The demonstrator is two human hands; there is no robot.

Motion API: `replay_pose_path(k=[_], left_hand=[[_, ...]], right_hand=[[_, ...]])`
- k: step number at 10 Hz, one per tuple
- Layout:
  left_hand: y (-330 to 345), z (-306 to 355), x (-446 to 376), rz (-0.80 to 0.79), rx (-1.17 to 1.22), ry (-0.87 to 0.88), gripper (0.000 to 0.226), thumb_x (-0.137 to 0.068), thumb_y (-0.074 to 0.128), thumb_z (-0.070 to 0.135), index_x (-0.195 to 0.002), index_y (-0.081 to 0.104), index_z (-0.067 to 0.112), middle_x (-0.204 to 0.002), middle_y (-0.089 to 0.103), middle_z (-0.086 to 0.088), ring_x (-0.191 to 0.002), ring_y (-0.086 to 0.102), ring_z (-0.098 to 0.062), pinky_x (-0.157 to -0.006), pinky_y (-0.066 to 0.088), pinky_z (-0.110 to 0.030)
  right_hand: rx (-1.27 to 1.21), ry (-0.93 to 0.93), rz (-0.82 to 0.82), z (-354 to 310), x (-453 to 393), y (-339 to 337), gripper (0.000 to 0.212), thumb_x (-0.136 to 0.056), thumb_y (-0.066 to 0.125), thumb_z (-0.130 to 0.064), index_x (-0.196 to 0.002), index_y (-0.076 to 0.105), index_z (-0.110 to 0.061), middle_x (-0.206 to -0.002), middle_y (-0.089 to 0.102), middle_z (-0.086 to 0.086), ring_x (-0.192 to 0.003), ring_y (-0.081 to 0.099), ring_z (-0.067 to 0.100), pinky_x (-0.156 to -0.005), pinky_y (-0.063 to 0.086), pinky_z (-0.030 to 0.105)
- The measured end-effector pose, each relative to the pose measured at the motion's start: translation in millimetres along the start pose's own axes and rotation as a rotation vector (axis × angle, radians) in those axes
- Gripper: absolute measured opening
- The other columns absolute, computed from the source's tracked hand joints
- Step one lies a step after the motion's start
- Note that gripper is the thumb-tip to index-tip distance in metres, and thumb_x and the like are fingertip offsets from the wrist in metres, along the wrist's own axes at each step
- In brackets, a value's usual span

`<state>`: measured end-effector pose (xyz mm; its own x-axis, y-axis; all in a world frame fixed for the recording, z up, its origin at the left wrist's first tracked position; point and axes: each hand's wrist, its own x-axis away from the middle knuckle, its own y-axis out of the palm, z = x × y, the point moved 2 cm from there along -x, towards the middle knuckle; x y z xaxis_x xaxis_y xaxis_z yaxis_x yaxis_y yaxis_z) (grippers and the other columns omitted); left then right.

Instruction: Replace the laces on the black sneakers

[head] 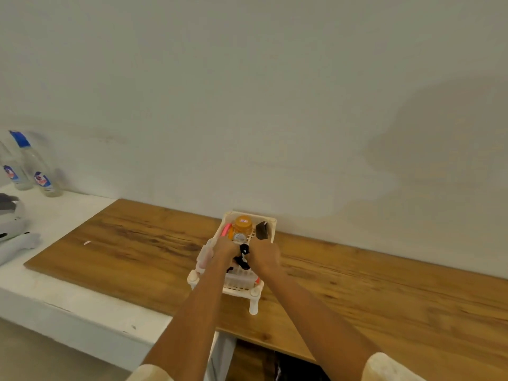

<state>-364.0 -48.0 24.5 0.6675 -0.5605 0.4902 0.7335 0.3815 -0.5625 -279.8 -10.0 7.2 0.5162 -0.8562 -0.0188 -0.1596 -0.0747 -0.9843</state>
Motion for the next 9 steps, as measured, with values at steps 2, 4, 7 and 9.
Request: replay_pose_path(k=[2, 4, 7, 9], left_hand=[[16.5, -7.6, -16.2, -0.041, -0.148, 0.034, 0.037, -0.095, 0.053, 0.015, -0.127, 0.047, -0.003, -0.129, 0.055, -0.016, -0.118, 0.054, -0.028, -0.101, 0.045, -0.036], [17.6, -4.2, -11.0, 0.030, -0.356, 0.109, 0.039, -0.096, 0.053, 0.019, -0.129, 0.041, 0.004, -0.118, 0.051, -0.016, -0.122, 0.046, -0.023, -0.106, 0.036, -0.032], [-11.9, 17.3, 58.4, -0.065, -0.439, 0.248, 0.037, -0.100, 0.039, 0.006, -0.136, 0.034, 0.001, -0.141, 0.041, -0.014, -0.130, 0.041, -0.024, -0.108, 0.031, -0.032], [-13.2, 11.6, 105.2, -0.114, -0.379, 0.288, 0.049, -0.100, 0.041, 0.016, -0.144, 0.022, 0.003, -0.117, 0.058, -0.017, -0.104, 0.058, -0.025, -0.095, 0.046, -0.032]], right_hand=[[0.293, -0.113, 0.015, -6.2, -2.3, 13.7, 0.013, -0.095, 0.050, -0.017, -0.095, 0.063, -0.015, -0.101, 0.066, 0.006, -0.099, 0.054, 0.023, -0.075, 0.036, 0.030], [0.280, -0.090, 0.020, -7.3, -4.4, 21.6, 0.017, -0.096, 0.050, -0.023, -0.101, 0.064, -0.014, -0.104, 0.064, 0.005, -0.102, 0.050, 0.021, -0.081, 0.038, 0.029], [0.052, 0.020, 0.099, 17.7, 20.7, -13.7, 0.017, -0.094, 0.048, -0.016, -0.095, 0.064, -0.009, -0.101, 0.062, 0.008, -0.091, 0.049, 0.021, -0.073, 0.038, 0.030], [-0.059, 0.066, 0.125, 47.2, 68.7, -49.6, 0.024, -0.094, 0.045, -0.016, -0.095, 0.066, -0.004, -0.101, 0.066, 0.011, -0.096, 0.057, 0.027, -0.080, 0.043, 0.034]])
